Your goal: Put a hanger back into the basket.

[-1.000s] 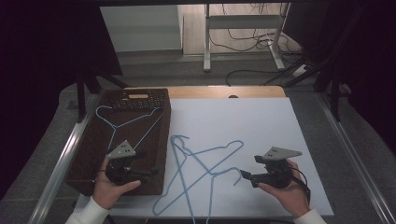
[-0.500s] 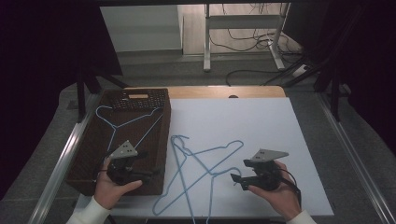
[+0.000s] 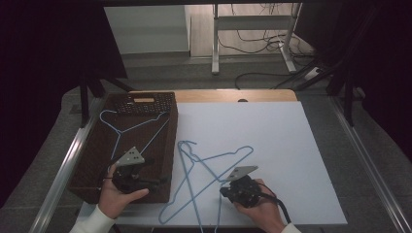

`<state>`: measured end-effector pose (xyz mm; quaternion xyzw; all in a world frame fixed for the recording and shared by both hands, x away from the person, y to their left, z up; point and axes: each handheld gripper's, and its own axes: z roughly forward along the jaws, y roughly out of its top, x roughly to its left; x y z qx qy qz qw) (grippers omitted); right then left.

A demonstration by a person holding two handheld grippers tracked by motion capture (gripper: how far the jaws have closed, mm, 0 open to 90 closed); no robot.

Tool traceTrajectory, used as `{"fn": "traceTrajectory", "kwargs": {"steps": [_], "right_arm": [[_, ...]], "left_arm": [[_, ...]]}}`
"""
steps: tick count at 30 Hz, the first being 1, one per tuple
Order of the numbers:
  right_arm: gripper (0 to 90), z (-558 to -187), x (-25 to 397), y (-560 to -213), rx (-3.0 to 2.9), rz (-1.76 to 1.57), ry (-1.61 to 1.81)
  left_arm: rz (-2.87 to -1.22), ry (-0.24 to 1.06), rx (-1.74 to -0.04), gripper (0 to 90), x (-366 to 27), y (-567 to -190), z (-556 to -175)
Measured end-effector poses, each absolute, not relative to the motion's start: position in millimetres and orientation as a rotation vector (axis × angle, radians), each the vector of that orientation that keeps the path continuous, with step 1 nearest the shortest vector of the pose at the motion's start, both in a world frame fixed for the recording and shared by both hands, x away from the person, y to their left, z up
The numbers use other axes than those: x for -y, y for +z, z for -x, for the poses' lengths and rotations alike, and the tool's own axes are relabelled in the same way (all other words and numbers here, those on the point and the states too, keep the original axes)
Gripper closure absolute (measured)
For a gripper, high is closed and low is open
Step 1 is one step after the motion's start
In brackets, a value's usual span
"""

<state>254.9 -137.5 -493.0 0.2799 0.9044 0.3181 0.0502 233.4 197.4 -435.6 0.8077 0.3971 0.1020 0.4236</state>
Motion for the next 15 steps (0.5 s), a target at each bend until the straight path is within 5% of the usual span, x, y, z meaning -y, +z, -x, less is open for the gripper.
{"fn": "traceTrajectory", "kwargs": {"steps": [7,15], "right_arm": [[89.9,-242.8,103.7,-511.6,-2.881,-0.721,0.855],[90.0,-242.0,116.8,-511.0,-2.88,-0.748,0.767]], "left_arm": [[-2.025,0.252,-0.997,17.3,-198.2,-436.9,-233.5],[-2.026,0.256,-0.999,17.3,-199.9,-436.3,-232.6]]}}
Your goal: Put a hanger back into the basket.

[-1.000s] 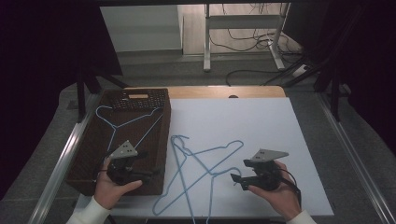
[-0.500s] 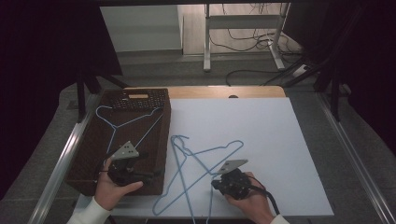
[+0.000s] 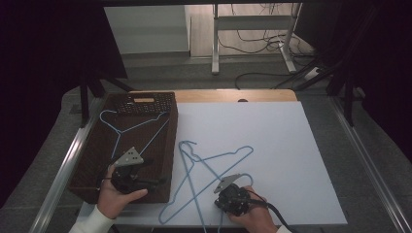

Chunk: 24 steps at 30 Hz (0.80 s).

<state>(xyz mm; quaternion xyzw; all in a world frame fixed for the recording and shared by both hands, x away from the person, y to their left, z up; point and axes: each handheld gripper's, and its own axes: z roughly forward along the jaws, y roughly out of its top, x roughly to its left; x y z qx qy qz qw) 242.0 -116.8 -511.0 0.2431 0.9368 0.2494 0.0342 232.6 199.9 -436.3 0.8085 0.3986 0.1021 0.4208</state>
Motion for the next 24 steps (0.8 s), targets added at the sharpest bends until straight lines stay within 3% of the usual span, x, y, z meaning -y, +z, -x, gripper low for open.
{"fn": "traceTrajectory", "kwargs": {"steps": [17,24], "right_arm": [[90.0,-288.5,197.6,-503.1,-2.706,-0.945,0.644],[90.0,-254.4,174.2,-486.6,-2.795,-0.858,0.792]], "left_arm": [[-2.032,0.25,-0.997,17.4,-198.3,-437.0,-233.2],[-2.032,0.249,-1.002,17.4,-199.5,-438.4,-234.4]]}}
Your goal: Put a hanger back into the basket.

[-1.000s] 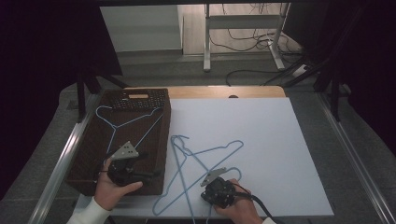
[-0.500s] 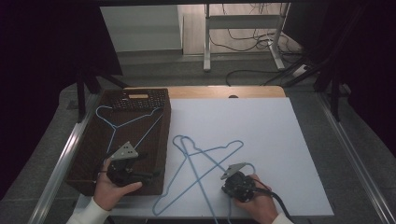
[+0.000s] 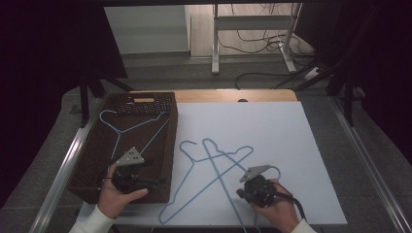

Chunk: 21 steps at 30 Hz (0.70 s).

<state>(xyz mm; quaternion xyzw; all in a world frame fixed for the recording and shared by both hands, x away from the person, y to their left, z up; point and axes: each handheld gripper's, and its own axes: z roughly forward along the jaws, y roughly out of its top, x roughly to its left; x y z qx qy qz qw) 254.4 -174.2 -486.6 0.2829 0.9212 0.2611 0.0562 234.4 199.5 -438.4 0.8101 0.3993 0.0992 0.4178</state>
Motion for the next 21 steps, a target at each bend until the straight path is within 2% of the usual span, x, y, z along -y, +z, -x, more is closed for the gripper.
{"fn": "traceTrajectory", "kwargs": {"steps": [4,8,16,21], "right_arm": [[90.0,-230.9,154.0,-496.8,-2.905,-0.77,0.735],[90.0,-219.1,154.3,-500.7,-2.914,-0.751,0.645],[90.0,-221.1,177.1,-497.4,-2.888,-0.783,0.525],[90.0,-235.2,204.0,-493.8,-2.828,-0.872,0.501]], "left_arm": [[-2.032,0.247,-0.997,17.4,-198.6,-437.5,-233.4],[-2.028,0.253,-0.994,17.4,-199.4,-436.1,-232.9],[-2.035,0.251,-0.995,17.3,-198.8,-437.1,-233.5],[-2.033,0.253,-0.997,17.4,-199.9,-436.8,-233.7]]}}
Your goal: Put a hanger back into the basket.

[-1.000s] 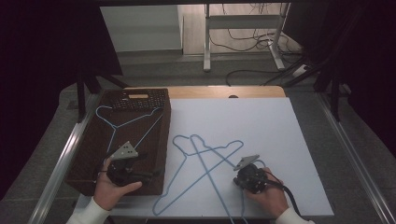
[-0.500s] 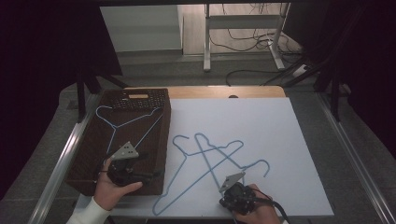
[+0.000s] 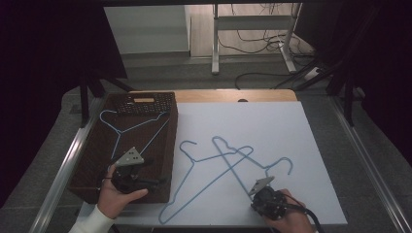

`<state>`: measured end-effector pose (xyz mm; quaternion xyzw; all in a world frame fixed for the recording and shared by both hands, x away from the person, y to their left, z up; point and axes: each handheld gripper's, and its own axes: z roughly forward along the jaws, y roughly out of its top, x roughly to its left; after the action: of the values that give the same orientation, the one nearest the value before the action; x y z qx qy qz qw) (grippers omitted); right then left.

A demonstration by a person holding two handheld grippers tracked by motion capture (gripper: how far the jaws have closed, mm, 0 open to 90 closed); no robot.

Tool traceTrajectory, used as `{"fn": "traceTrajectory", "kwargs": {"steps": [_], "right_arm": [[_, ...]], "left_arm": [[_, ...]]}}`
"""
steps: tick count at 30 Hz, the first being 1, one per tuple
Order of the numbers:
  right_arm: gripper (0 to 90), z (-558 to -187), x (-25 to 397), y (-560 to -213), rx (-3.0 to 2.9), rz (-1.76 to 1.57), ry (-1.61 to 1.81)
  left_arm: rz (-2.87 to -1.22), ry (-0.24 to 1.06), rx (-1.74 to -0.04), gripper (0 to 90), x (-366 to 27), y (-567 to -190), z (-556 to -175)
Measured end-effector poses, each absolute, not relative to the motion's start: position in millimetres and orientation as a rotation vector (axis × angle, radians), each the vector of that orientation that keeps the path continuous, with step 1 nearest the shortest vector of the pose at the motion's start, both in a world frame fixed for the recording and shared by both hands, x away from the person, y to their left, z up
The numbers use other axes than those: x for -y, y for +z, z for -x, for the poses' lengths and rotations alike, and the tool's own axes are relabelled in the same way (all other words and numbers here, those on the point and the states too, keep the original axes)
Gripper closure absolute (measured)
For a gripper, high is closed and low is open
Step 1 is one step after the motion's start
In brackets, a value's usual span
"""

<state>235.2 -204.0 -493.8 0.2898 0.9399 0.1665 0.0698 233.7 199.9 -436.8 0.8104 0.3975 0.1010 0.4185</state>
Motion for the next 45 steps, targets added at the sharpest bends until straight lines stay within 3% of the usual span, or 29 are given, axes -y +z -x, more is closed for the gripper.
{"fn": "traceTrajectory", "kwargs": {"steps": [9,28,41,45], "right_arm": [[90.0,-246.6,219.2,-492.2,-2.833,-0.88,0.57],[89.9,-315.3,187.0,-470.4,-2.62,-1.05,0.783],[89.9,-391.1,167.2,-496.9,-2.569,-1.241,0.75],[89.9,-398.9,160.9,-505.1,-2.576,-1.254,0.712]], "left_arm": [[-2.036,0.258,-1.003,17.4,-200.0,-439.1,-238.9],[-1.97,0.26,-1.02,17.7,-213.0,-428.4,-226.8],[-1.994,0.244,-1.007,17.7,-206.2,-431.7,-232.9],[-1.996,0.242,-1.005,17.7,-207.5,-432.2,-233.2]]}}
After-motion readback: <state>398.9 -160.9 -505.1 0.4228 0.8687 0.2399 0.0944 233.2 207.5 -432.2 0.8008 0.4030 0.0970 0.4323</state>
